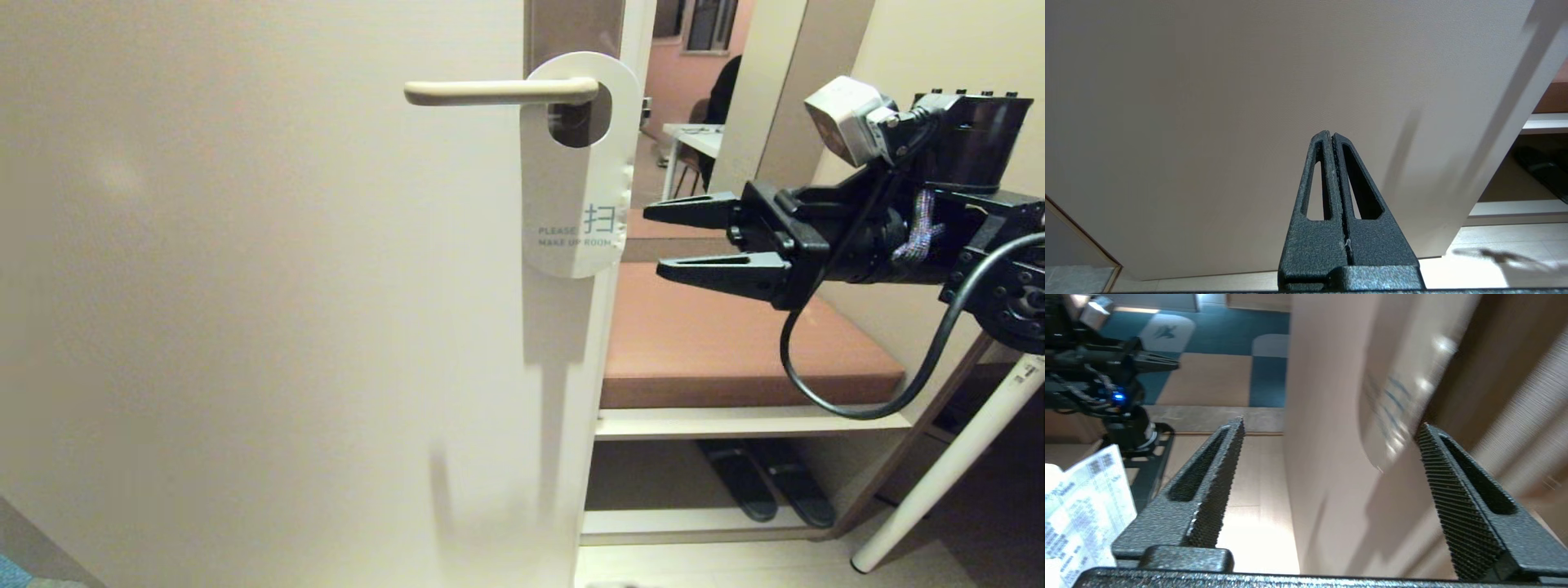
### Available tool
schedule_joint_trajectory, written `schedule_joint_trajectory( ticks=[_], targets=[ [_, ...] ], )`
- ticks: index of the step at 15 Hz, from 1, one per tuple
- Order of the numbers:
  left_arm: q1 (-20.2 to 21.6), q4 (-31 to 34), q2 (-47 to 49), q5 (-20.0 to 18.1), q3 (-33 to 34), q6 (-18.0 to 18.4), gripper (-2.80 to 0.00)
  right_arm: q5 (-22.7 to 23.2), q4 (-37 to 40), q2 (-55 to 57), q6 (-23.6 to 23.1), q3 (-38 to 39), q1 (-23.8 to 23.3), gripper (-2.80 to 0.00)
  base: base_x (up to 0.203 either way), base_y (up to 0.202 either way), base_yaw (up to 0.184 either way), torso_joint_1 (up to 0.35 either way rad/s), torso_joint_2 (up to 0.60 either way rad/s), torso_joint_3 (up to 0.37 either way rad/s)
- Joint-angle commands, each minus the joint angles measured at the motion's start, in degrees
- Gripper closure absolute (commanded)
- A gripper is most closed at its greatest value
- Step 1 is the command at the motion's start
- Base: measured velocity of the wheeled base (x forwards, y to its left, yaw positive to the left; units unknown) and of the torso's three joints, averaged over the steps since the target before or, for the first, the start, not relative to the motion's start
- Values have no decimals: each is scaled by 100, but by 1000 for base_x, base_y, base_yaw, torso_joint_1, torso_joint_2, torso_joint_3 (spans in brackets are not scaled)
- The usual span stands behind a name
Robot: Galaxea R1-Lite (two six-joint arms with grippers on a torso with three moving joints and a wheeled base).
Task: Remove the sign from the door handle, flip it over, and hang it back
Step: Take down the sign
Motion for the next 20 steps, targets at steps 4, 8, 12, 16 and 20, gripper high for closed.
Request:
schedule_joint_trajectory(
  ticks=[4,8,12,16,20],
  targets=[
    [2,0,0,1,0,0,0,33,-37,235,0,-322,395,-280,0,0,0,0,0,0],
    [2,0,0,1,0,0,0,33,-44,396,-8,-629,439,-280,0,0,0,0,0,0],
    [2,0,0,1,0,0,0,32,-36,247,0,-545,417,-280,0,0,0,0,0,0],
    [2,0,0,1,0,0,0,25,-35,-81,3,-169,399,-280,0,0,0,0,0,0],
    [2,0,0,1,0,0,0,7,-35,-304,-8,66,375,-280,0,0,0,0,0,0]
  ],
)
